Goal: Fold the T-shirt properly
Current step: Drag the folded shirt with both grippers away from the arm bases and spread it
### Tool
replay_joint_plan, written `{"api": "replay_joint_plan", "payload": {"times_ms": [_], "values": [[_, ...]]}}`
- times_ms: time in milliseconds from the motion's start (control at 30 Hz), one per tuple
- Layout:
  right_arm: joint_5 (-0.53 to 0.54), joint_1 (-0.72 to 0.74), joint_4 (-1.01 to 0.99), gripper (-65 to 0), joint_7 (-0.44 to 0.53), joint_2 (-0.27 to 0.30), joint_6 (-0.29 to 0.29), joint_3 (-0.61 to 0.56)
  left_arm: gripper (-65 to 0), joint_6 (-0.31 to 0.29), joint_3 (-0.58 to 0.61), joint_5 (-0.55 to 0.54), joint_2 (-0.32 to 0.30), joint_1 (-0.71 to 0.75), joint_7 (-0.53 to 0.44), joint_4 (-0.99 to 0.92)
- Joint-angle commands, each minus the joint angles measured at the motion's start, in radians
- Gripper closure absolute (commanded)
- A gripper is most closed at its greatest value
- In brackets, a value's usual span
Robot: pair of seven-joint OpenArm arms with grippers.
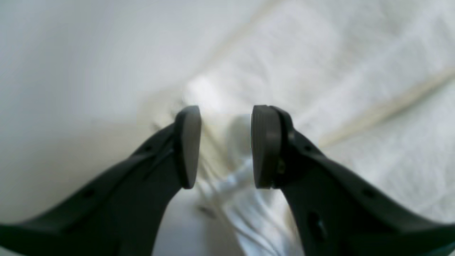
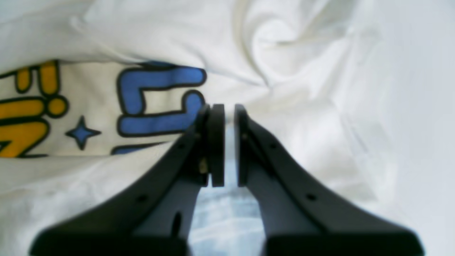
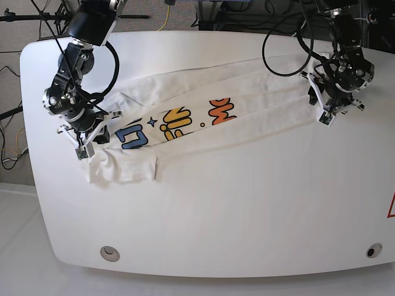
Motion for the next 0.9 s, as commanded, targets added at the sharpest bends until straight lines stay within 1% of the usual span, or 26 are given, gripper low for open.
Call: {"api": "replay_joint_plan", "payload": {"times_ms": [0, 133, 233, 300, 367, 433, 500, 567, 733, 867], "values": [[0.013, 0.009, 0.000, -4.4, 0.019, 0.010, 0.001, 0.007, -21.7, 0.007, -0.006, 0.001, -0.014, 0.003, 0.023, 0.014], [0.011, 0.003, -0.038, -4.0, 0.022, 0.033, 0.001, 0.001, -21.7, 0.007, -0.009, 0.001, -0.014, 0.007, 0.064, 0.014], [0.011, 0.003, -0.072, -2.8, 0.024, 0.036, 0.001, -0.001, -21.5, 0.007, -0.009, 0.001, -0.014, 0.020, 0.068, 0.014], [0.011, 0.005, -0.101, 0.0, 0.025, 0.038, 0.001, -0.001, -21.5, 0.007, -0.003, 0.001, -0.014, 0.028, 0.066, 0.014], [0.011, 0.006, -0.126, 0.0, 0.025, 0.038, 0.003, -0.001, -20.5, 0.007, -0.001, 0.001, -0.013, 0.031, 0.066, 0.009], [0.011, 0.008, -0.143, 0.0, 0.025, 0.038, 0.003, 0.001, -16.3, 0.007, -0.001, 0.001, 0.000, 0.031, 0.064, 0.000], [0.011, 0.006, -0.152, 0.0, 0.027, 0.038, 0.004, 0.001, -9.7, 0.007, 0.000, 0.001, 0.010, 0.030, 0.064, -0.020], [0.011, 0.002, -0.154, 0.0, 0.027, 0.038, 0.004, 0.001, 0.0, 0.007, 0.002, 0.001, 0.010, 0.026, 0.055, -0.058], [0.011, -0.001, -0.155, 0.0, 0.027, 0.038, 0.006, 0.004, 0.0, 0.007, 0.002, 0.001, 0.004, -0.029, -0.015, -0.150], [0.011, -0.021, -0.152, 0.0, 0.027, 0.038, 0.006, 0.005, 0.0, 0.007, 0.005, 0.001, -0.025, -0.073, -0.049, -0.230]]}}
